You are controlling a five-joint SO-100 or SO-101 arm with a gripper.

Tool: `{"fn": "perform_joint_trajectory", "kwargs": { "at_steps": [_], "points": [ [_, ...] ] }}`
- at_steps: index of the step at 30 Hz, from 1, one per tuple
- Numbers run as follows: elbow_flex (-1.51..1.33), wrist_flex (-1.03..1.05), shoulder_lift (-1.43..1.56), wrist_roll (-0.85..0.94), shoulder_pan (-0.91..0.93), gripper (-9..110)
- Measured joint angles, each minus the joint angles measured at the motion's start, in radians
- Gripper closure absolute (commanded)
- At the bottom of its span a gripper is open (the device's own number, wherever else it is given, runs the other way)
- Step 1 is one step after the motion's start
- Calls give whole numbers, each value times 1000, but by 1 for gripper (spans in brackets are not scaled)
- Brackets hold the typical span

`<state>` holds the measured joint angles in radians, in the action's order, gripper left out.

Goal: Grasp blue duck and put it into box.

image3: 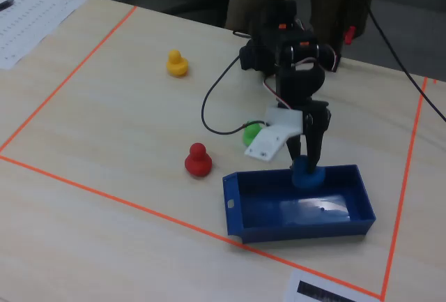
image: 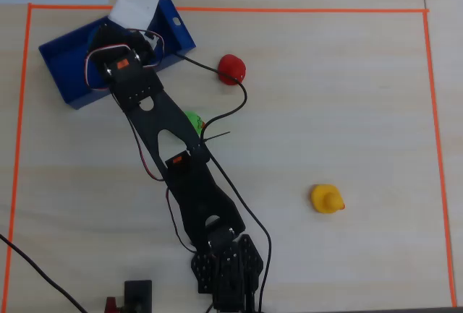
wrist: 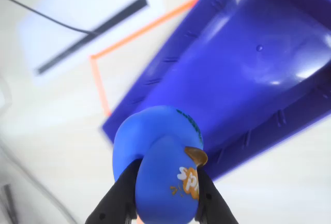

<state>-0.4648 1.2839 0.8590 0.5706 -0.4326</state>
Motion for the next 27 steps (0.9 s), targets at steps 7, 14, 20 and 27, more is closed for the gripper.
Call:
{"fn": "perform_joint_trajectory", "kwargs": {
  "at_steps": [7,14,20,27],
  "points": [
    [0,20,-110,25,2,71],
    [-64,135,118,58,29,101],
    [-612,15,744,158,94,101],
    [-1496,-147,1525,302,247,101]
  ]
}}
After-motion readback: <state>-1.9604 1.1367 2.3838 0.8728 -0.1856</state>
